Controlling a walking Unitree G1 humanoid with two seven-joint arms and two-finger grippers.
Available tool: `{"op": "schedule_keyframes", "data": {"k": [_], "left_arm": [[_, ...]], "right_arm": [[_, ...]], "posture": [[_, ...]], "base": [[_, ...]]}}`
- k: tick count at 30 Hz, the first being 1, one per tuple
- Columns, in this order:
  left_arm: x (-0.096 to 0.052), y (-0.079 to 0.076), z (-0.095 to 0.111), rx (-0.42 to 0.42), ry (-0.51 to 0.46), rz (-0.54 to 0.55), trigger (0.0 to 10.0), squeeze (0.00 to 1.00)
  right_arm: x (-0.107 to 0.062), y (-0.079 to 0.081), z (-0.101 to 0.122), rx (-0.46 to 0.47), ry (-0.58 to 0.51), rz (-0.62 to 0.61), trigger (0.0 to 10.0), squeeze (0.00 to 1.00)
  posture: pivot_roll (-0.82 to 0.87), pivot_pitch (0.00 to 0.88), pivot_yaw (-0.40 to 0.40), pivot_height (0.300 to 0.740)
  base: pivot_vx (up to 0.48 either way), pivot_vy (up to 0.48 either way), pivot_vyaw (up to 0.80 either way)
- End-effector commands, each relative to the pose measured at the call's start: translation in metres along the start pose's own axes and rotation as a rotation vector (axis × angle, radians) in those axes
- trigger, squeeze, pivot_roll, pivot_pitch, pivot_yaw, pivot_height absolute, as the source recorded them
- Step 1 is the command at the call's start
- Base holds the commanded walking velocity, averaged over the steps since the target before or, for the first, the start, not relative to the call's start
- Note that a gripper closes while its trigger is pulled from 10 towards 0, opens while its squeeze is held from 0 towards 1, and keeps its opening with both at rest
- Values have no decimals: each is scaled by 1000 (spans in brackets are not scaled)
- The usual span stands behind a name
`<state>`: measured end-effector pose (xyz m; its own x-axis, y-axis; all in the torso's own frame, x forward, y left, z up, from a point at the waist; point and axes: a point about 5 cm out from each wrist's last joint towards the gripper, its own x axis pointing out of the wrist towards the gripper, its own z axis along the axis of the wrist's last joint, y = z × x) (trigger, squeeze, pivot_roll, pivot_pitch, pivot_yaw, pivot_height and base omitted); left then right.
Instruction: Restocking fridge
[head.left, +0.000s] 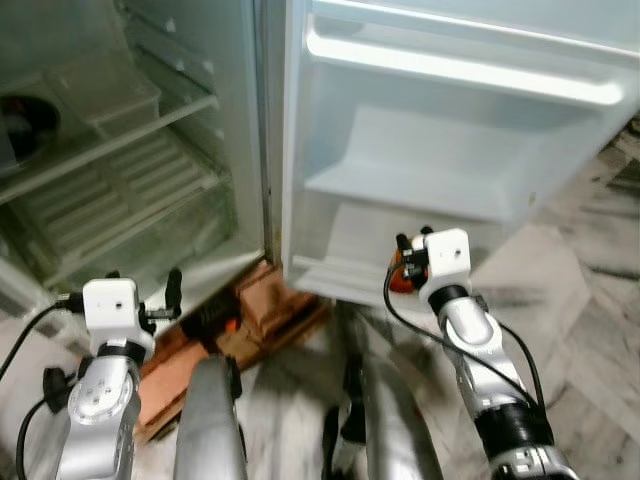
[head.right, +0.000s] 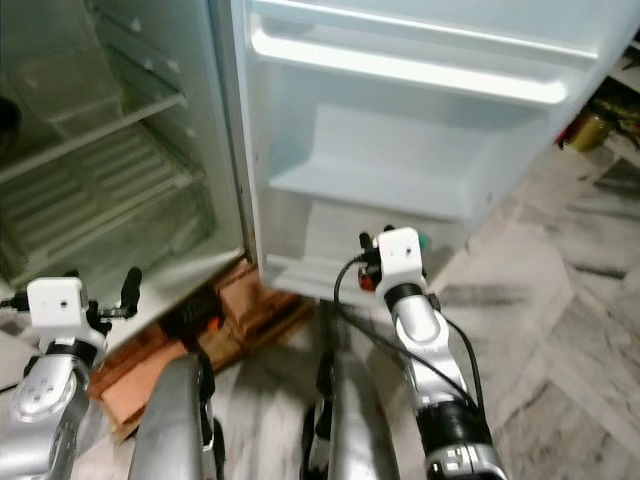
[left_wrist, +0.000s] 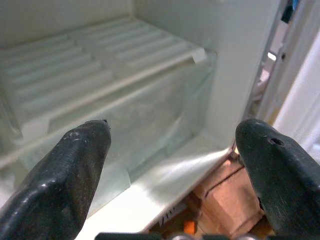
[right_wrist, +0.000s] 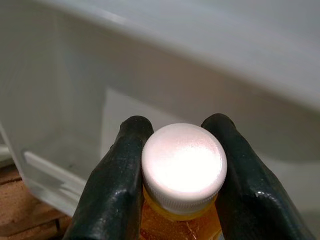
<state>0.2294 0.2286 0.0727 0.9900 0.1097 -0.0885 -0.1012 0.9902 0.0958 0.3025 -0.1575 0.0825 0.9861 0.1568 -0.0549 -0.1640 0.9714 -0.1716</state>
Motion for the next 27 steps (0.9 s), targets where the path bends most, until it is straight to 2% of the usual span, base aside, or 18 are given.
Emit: {"op": "schedule_keyframes", "data": {"k": [1, 3, 5, 12, 19, 27], "left_arm": [[0, 1, 2, 3, 2, -6, 10000, 0], [1, 3, 5, 7, -3, -7, 10000, 0], [-1, 7, 8, 13, -9, -6, 10000, 0], [-5, 18, 15, 34, -20, 16, 10000, 0], [-23, 28, 18, 65, 6, 21, 10000, 0], [-29, 22, 22, 56, 14, 21, 10000, 0]], "right_arm": [[3, -8, 8, -2, -38, -29, 10000, 0], [5, -8, 13, 7, -62, -26, 10000, 0], [5, -8, 18, -22, -95, -24, 10000, 0], [9, -4, 24, -27, -133, -19, 10000, 0], [36, 12, 65, -1, -263, 76, 10000, 0], [50, 24, 113, 33, -410, 119, 10000, 0]], "posture": [[46, 176, -66, 548], [46, 183, -53, 548], [53, 201, -42, 548], [84, 257, -49, 548], [128, 328, -49, 548], [141, 347, -49, 548]], "base": [[0, 0, 0], [0, 0, 0], [0, 0, 0], [0, 0, 0], [0, 0, 0], [0, 0, 0]]}}
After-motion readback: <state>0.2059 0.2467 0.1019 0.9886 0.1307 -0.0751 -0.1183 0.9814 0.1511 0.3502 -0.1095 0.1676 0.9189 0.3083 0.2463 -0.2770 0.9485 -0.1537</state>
